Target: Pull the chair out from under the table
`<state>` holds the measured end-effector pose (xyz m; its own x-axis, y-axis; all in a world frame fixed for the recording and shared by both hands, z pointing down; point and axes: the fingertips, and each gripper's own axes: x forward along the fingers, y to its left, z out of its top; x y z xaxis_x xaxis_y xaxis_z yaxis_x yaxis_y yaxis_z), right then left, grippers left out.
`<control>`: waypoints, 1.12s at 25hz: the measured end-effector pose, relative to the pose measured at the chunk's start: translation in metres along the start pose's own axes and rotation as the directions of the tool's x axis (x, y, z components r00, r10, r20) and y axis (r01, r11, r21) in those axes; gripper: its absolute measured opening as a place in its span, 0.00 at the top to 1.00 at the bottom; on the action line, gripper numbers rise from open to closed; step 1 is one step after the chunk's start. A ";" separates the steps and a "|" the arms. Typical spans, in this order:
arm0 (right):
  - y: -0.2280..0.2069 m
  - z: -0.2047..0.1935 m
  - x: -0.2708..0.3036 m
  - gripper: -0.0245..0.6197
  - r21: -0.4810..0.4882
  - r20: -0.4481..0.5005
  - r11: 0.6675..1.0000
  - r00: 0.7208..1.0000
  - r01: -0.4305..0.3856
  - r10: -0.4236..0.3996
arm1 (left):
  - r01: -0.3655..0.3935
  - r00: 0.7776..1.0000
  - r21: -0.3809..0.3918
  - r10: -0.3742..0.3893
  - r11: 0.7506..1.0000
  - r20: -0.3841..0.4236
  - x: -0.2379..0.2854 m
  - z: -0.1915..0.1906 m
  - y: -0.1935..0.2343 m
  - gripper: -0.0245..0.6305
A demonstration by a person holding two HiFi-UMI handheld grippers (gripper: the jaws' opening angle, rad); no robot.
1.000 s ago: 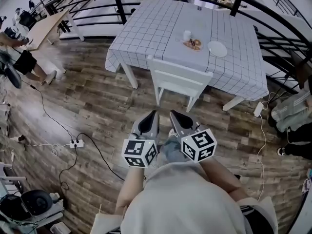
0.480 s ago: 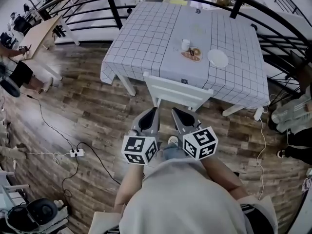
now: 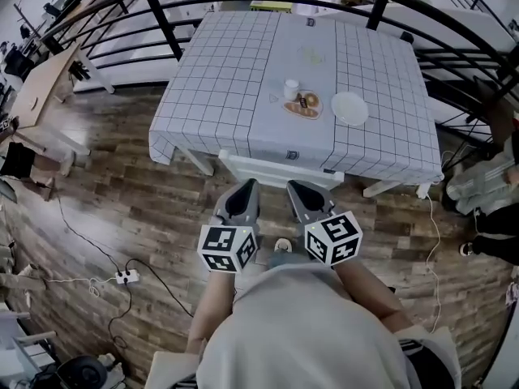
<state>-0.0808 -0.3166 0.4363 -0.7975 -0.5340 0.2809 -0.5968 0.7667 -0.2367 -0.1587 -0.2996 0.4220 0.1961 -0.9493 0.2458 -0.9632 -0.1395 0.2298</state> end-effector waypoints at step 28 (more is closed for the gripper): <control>-0.073 -0.022 0.022 0.96 -0.097 -0.152 0.991 0.983 0.089 -0.103 | 0.191 0.962 0.140 -0.157 0.972 -0.221 0.087 -0.028 0.015 0.95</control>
<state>-0.0528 -0.3769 0.4802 -0.7088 -0.5498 0.4420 -0.6540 0.7470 -0.1196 -0.1509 -0.3759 0.4735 0.3809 -0.8294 0.4087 -0.9241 -0.3562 0.1384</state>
